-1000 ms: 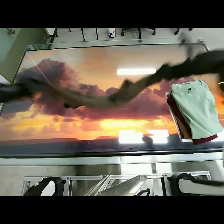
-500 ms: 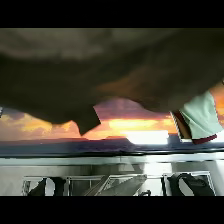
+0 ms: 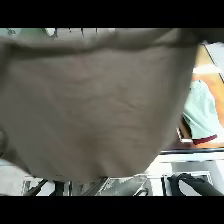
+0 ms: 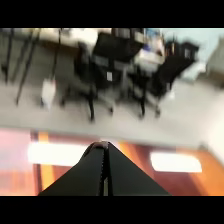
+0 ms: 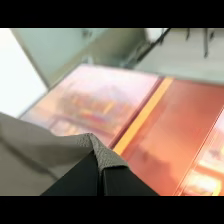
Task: Fold the shirts.
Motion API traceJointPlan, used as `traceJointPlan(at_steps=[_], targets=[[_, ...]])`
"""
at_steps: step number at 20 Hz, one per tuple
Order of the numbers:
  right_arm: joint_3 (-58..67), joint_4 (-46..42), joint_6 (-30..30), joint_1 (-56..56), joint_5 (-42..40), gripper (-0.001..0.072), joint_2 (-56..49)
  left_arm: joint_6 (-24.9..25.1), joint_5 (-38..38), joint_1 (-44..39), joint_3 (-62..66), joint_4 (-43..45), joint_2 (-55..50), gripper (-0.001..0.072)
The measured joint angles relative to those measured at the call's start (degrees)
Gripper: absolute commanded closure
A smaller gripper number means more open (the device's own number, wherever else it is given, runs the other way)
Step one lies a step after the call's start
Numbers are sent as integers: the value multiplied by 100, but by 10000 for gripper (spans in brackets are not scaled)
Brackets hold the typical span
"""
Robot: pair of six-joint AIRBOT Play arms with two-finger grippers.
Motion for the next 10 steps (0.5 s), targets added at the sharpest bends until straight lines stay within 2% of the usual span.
traceJointPlan(at_steps=[3,5,10], targets=[[-560,-140,-81,313,581,689,-846,166,-195,-1156,-275,1145,-1207,692],[-763,-201,-120,413,938,689,-1495,238,-361,-1604,-118,1554,-2149,691],[-931,-245,-109,492,1963,688,-3012,289,-581,-1985,737,1781,-4280,691]])
